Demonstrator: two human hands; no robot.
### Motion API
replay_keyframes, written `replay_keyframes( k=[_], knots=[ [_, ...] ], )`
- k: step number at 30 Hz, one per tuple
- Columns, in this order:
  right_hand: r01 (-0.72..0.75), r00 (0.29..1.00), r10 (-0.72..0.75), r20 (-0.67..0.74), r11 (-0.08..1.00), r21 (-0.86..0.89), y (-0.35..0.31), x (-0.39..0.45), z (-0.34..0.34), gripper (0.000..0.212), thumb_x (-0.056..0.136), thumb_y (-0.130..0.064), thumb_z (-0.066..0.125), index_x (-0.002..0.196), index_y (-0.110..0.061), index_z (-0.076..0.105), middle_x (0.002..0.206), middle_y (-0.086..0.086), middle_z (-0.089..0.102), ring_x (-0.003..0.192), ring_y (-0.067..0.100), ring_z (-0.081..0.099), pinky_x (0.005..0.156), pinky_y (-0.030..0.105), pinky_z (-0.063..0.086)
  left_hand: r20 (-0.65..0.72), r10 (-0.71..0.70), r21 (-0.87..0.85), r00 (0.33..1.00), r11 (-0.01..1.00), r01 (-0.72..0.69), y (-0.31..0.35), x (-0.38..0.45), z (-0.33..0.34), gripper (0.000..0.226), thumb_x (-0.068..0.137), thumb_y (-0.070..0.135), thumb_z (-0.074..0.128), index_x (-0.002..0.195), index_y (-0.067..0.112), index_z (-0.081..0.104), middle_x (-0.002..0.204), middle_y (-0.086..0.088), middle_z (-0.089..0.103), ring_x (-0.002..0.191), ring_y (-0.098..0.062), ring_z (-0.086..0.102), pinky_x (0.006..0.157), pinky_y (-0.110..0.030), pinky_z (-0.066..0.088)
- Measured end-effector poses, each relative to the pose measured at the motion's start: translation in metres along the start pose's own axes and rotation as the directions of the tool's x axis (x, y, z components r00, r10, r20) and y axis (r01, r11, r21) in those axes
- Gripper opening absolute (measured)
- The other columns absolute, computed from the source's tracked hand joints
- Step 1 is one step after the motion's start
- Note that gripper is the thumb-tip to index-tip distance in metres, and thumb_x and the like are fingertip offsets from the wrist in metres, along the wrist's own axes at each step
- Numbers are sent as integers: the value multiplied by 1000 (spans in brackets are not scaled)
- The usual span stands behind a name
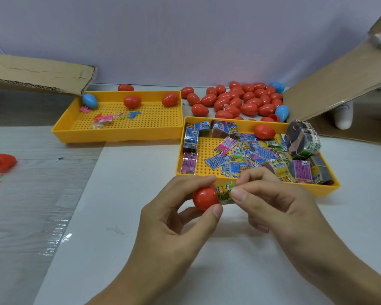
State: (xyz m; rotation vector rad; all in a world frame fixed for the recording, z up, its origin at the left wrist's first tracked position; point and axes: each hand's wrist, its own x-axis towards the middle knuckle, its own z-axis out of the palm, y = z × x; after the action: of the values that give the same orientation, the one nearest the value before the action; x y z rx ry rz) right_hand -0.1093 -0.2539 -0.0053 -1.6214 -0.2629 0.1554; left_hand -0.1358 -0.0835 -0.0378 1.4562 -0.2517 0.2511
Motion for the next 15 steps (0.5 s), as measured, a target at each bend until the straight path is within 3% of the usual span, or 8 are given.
replay_keyframes(
  k=[8, 11, 15],
  knots=[
    [14, 1000, -14, 4, 1000, -3, -2, 0, 0, 16, 75, -33, 70, 63, -24, 76, 85, -12, 58, 67, 1, 54, 59, 9, 39, -2, -4, 13, 1000, 1000, 4, 0, 1, 0, 33, 80, 13, 77, 112, 18, 74, 110, 0, 67, 109, -25, 66, 83, -25, 57],
    [18, 1000, -18, 15, 1000, -8, -3, -1, 1, 21, 73, -42, 72, 61, -25, 75, 84, -13, 57, 71, 0, 53, 58, 11, 39, -14, 0, 30, 1000, 1000, 1, -1, 0, 0, 35, 79, 6, 74, 113, 16, 74, 109, -1, 67, 108, -22, 67, 82, -24, 57],
    [4, 1000, -4, 11, 1000, -20, -2, -1, 0, 28, 69, -48, 71, 72, -22, 79, 89, -13, 55, 67, 0, 51, 55, 12, 36, -16, 8, 16, 1000, 1000, -8, 0, 1, 1, 35, 79, 17, 77, 114, 17, 75, 110, -3, 67, 107, -20, 67, 83, -24, 57]
  ],
)
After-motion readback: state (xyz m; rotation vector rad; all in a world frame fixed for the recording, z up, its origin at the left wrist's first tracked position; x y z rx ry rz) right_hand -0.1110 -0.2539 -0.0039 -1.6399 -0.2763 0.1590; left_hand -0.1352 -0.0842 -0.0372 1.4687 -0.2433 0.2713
